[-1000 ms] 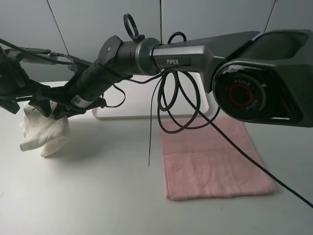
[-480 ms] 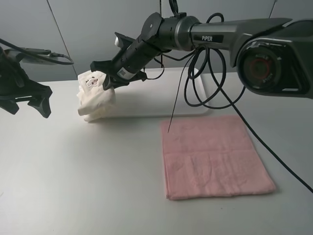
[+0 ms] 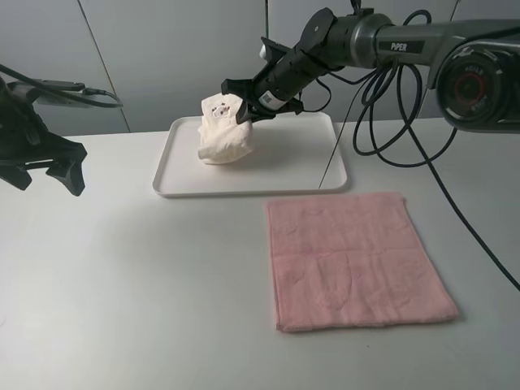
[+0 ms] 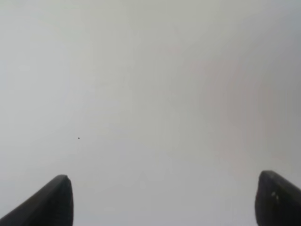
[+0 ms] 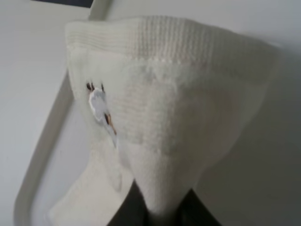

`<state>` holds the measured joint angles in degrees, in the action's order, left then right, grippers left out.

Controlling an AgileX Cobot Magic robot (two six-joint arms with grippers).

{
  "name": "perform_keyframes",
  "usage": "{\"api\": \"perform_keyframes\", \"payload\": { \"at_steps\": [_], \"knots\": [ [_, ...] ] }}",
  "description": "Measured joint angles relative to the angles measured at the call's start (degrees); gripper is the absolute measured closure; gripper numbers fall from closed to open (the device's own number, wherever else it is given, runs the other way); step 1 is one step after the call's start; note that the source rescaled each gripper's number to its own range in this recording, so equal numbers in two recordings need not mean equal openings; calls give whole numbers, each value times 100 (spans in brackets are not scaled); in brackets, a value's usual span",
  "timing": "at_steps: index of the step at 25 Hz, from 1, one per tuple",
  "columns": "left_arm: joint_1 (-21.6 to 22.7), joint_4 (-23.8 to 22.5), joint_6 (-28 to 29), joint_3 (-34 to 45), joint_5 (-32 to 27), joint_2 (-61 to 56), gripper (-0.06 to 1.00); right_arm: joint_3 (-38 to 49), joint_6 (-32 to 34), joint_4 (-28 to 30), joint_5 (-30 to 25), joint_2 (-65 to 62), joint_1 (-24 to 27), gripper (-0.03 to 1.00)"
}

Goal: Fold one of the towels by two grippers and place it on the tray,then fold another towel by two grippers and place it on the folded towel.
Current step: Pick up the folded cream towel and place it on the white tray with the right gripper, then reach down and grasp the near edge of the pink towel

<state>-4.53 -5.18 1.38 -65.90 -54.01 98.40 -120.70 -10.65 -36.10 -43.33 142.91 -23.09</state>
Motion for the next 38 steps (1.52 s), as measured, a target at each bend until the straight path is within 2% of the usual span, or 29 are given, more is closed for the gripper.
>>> {"api": "perform_keyframes", "payload": {
  "at_steps": [5,21,22,24,28,29,30,32,38],
  "knots": [
    [0,13,0,0,0,0,-5,-9,39,59,-28,189,153,91],
    [0,26,0,0,0,0,-5,2,230,387,-53,472,153,90],
    [0,26,0,0,0,0,-5,2,230,387,-53,472,153,85],
    [0,26,0,0,0,0,-5,2,230,399,-79,472,153,69],
    [0,26,0,0,0,0,-5,2,230,409,-247,472,153,19],
    [0,26,0,0,0,0,-5,2,213,409,-314,472,153,11],
    [0,26,0,0,0,0,-5,2,147,409,-381,472,153,6],
    [0,26,0,0,0,0,-5,2,-55,423,-487,423,153,4],
    [0,26,0,0,0,0,-5,2,-400,934,-739,-156,153,3]
  ]
}}
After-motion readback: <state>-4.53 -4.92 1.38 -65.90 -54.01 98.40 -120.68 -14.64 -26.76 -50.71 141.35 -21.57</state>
